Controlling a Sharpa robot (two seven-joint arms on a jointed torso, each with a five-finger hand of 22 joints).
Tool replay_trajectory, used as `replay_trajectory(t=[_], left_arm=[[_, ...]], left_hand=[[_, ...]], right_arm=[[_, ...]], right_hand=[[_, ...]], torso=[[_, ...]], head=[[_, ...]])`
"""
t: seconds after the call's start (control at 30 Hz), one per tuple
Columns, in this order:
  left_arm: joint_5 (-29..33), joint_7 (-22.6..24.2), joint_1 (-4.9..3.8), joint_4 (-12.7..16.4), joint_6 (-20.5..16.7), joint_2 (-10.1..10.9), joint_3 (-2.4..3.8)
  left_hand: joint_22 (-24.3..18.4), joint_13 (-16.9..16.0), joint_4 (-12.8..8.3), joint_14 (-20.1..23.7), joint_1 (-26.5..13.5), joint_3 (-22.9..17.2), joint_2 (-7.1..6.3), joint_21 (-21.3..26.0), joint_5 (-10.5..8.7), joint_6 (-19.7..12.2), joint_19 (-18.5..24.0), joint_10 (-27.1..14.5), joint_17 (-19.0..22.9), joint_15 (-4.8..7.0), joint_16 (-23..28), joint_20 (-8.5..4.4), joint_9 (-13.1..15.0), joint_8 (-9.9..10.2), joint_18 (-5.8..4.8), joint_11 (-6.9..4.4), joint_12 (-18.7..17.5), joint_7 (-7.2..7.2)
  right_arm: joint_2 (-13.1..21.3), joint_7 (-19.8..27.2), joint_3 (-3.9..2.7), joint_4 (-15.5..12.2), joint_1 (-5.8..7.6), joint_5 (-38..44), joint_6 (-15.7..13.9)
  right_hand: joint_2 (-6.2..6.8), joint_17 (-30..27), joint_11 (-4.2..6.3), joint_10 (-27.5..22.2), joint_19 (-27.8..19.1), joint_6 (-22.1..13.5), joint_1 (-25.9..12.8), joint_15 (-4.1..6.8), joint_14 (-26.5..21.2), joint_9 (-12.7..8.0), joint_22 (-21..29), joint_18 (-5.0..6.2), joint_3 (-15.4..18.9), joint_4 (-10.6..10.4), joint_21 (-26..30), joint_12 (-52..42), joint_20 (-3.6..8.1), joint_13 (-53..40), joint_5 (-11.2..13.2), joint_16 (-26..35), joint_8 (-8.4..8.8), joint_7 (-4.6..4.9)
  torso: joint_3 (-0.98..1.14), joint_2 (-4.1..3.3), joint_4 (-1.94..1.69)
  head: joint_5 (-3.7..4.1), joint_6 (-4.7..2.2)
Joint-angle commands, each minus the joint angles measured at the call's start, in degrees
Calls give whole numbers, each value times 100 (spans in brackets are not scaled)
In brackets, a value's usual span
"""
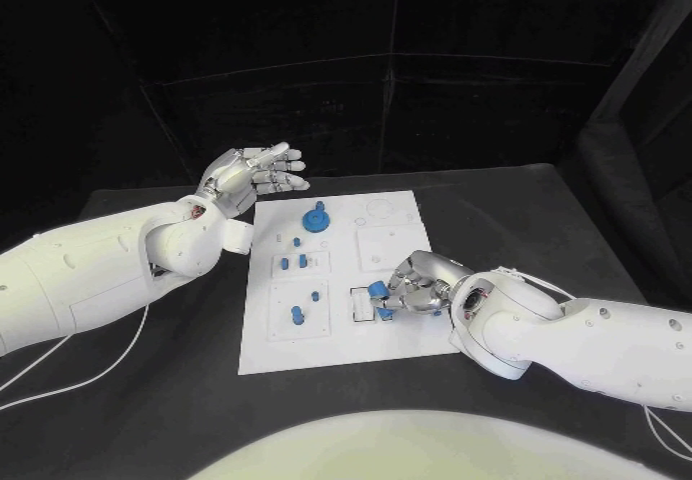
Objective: Assemble the parts on the task board
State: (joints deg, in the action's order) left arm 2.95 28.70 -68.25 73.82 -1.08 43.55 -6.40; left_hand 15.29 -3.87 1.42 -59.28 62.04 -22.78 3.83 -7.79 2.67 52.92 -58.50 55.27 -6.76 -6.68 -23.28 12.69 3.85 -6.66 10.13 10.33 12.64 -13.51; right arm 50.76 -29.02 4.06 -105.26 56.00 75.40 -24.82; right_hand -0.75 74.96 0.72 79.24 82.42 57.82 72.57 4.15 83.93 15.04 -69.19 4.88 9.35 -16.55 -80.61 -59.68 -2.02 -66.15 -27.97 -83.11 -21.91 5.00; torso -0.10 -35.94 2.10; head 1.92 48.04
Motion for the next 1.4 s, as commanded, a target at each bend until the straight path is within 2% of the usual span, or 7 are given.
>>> replay_trajectory(t=[0.03,0.7,0.77,0.97,1.03,1.2,1.4], left_arm=[[-6,43,-9,7,89,-17,6],[-6,41,-8,-21,120,-75,5],[-6,42,-7,-19,118,-77,5],[-6,42,-7,-17,112,-76,5],[-6,43,-7,-14,114,-72,5],[-6,53,-7,-9,107,-59,5],[-7,57,-7,-5,99,-44,5]], left_hand=[[-16,-5,-9,4,12,51,-73,42,15,-45,-6,-49,7,-22,13,25,7,-37,28,-12,34,-18],[-19,-5,-9,6,12,53,-74,44,15,-48,-6,-53,7,-23,13,25,7,-38,27,-11,36,-19],[-21,-5,-9,7,12,54,-75,45,15,-49,-6,-55,7,-23,13,25,7,-38,27,-10,38,-19],[-21,-5,-9,7,12,54,-75,45,15,-49,-6,-55,7,-23,13,25,7,-38,27,-10,38,-19],[-21,-5,-9,7,12,54,-75,45,15,-49,-6,-55,7,-23,13,25,7,-38,27,-10,38,-19],[-23,-4,-10,8,13,55,-76,45,15,-51,-6,-58,7,-23,13,26,7,-39,27,-10,40,-19],[-25,-4,-11,8,14,55,-76,46,15,-51,-6,-59,7,-24,13,26,7,-40,27,-10,41,-19]], right_arm=[[-90,-34,-4,31,10,-259,457],[-447,-424,-7,248,13,50,160],[-469,-430,-7,263,13,60,133],[-518,-447,-8,299,14,129,26],[-521,-431,-8,312,14,173,15],[-502,-396,-9,309,14,249,17],[-444,-339,-9,259,14,375,23]], right_hand=[[-65,69,30,40,14,217,-44,58,364,170,-15,-91,53,-3,-28,27,32,0,38,-32,-34,-170],[-72,139,78,85,29,329,-148,99,372,277,-47,-97,169,-2,-42,63,73,-12,136,-62,-103,-226],[-77,137,85,95,28,342,-233,105,370,311,-43,-97,237,-5,-39,84,81,-11,409,-59,-115,-233],[33,99,83,85,24,318,-687,108,357,427,-35,-96,570,-13,-27,212,91,25,1838,-29,-135,-235],[200,14,74,36,18,279,-918,100,338,480,-28,-95,563,-28,-17,374,85,112,2242,23,-134,-224],[668,-152,47,-98,-24,180,-1308,79,305,569,50,-79,181,-41,36,781,65,364,2364,136,-139,-197],[699,-192,43,-125,-31,154,-1334,78,298,596,65,-77,91,-40,47,876,62,423,2346,166,-145,-192]], torso=[[3,-2,-7],[-5,5,-6],[-2,1,1],[-3,4,12],[-2,1,14],[6,-2,13],[7,-3,13]], head=[[-6,9],[-44,-23],[-53,-27],[-70,-30],[-72,-31],[-74,-29],[-81,-19]])
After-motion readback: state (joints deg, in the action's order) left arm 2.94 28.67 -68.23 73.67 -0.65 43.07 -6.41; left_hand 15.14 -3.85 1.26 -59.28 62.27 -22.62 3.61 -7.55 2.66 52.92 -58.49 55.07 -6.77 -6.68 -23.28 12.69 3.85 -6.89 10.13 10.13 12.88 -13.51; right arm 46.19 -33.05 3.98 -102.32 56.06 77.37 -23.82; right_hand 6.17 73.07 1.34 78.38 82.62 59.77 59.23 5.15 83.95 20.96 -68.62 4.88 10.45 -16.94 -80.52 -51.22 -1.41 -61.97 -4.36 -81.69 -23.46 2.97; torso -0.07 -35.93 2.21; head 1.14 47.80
